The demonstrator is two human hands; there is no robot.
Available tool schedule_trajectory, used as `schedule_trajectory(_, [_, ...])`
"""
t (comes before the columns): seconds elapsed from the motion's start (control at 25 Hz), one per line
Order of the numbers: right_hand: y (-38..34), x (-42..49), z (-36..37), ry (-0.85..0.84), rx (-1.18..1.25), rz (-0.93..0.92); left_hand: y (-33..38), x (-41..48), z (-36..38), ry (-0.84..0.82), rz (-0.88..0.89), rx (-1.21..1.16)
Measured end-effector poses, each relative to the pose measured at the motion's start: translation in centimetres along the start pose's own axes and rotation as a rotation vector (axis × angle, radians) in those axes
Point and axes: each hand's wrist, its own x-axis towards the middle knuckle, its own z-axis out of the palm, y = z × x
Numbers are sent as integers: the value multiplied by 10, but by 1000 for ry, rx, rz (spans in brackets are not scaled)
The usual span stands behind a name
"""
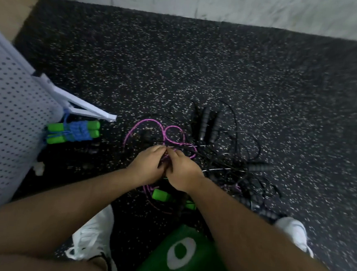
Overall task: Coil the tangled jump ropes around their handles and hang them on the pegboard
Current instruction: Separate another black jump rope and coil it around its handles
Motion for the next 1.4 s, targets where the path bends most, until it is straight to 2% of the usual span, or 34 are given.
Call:
schedule_trajectory(0.16, [62,-27,-8,-58,-144,119,35,22,36,-200,81,29])
schedule_trajectory(0.28, [96,-35,-7,-103,-306,212,51,36,57,-307,76,92])
schedule_trajectory(0.4, [119,-38,-3,-136,-415,230,57,46,74,-418,26,74])
schedule_trajectory(0.48, [129,-39,4,-130,-413,228,62,50,80,-424,25,106])
schedule_trajectory(0.6, [130,-40,13,-10,-145,306,63,56,84,-407,-23,85])
schedule_trajectory(0.72, [128,-37,18,90,213,486,65,60,88,-387,-110,-11])
schedule_trajectory(0.84, [131,-36,22,108,364,597,76,60,97,-427,-210,-257])
schedule_trajectory(0.92, [130,-36,27,73,349,598,80,59,104,-428,-257,-371])
schedule_trajectory(1.04, [127,-41,23,115,352,564,84,57,101,-352,-296,-539])
schedule_trajectory(1.2, [112,-59,-14,177,384,362,106,59,64,-239,-331,-684])
schedule_trajectory(1.4, [64,-95,-113,256,318,163,167,59,-36,-192,-164,-526])
